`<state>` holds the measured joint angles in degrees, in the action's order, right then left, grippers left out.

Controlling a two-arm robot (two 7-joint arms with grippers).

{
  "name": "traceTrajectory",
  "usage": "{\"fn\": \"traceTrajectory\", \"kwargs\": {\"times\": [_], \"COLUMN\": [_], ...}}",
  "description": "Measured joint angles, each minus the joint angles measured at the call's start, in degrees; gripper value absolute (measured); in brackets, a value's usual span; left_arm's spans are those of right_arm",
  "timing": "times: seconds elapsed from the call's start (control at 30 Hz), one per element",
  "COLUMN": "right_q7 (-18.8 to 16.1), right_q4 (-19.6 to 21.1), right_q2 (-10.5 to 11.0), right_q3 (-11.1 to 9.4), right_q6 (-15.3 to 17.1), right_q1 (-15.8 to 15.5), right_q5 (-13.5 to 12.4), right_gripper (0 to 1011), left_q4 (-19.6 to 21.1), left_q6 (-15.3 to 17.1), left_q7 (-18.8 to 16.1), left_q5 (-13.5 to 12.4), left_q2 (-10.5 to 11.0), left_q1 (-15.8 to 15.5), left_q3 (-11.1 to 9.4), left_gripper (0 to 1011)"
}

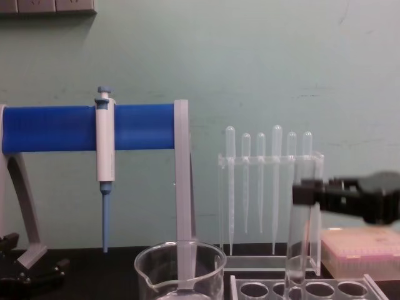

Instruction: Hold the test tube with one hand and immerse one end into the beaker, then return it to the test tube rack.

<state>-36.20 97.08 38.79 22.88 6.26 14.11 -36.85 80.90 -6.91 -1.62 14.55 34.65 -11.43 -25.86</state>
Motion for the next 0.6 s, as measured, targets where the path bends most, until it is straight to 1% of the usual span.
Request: {"fn": "traceTrajectory", "kwargs": {"times": [0.33, 0.43, 0.6], "right_q7": [-0.10, 0.50, 1.41], "right_q4": [3.08, 3.81, 4.60], "right_q2": [1.54, 1.97, 2.51], "right_q3": [-0.14, -0.14, -0.03], "right_q6": [3.61, 4.88, 5.97], "right_q1": [4.22, 5.31, 6.41], "right_q5": [-2.61, -3.32, -3.97], "right_gripper": [244, 244, 244], "left_q4": [0.00, 0.00, 0.00], "left_q6": [0.00, 0.00, 0.00], "left_q7": [0.00, 0.00, 0.00], "left_q5": [0.00, 0.00, 0.00], "left_q2": [0.00, 0.00, 0.00], "left_q1": [0.00, 0.00, 0.00], "left_q3": [0.00, 0.00, 0.00], "left_gripper": [1000, 1000, 1000]}}
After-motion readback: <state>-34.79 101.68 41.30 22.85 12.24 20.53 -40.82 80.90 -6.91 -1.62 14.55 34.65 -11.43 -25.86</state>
